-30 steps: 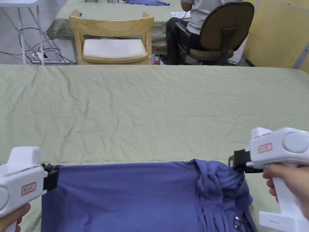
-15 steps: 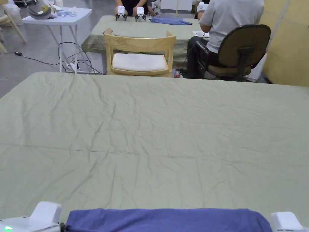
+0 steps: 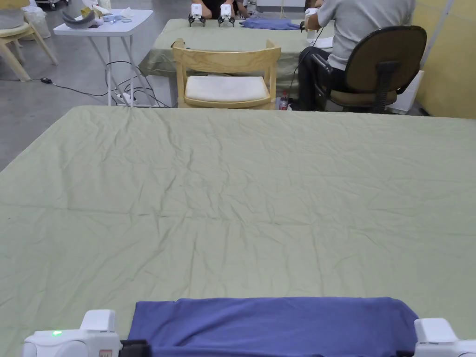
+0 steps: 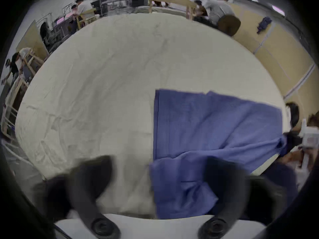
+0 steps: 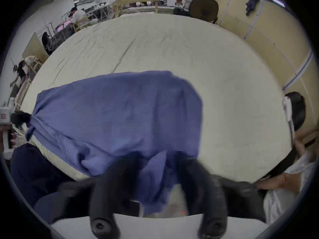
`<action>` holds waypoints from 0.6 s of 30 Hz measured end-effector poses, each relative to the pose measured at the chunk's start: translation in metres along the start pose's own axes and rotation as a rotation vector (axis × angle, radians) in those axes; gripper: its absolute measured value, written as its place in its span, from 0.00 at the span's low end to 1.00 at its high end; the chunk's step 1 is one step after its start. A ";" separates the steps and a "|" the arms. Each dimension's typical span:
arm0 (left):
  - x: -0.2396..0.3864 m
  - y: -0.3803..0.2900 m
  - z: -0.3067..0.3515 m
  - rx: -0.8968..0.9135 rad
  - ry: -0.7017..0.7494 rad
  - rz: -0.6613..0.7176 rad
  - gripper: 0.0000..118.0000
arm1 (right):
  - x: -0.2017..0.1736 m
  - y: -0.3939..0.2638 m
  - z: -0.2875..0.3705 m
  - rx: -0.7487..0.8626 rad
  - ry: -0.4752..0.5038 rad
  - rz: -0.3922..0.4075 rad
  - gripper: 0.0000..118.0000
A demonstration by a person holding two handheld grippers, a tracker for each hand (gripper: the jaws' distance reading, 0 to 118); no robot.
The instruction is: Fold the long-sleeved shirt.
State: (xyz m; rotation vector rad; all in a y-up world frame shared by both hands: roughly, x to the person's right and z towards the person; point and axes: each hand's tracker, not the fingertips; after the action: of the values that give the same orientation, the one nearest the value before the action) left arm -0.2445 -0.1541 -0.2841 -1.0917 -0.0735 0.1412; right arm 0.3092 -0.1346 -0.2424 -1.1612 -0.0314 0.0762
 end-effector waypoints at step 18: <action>-0.047 -0.010 0.054 0.019 -0.751 0.291 0.77 | 0.000 -0.006 0.074 0.246 0.698 -0.171 0.03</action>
State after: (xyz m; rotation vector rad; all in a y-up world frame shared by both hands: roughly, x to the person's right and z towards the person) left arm -0.2971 -0.1182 -0.2500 -0.9762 -0.5850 0.8081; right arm 0.3050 -0.0695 -0.2073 -0.8847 0.4836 -0.4661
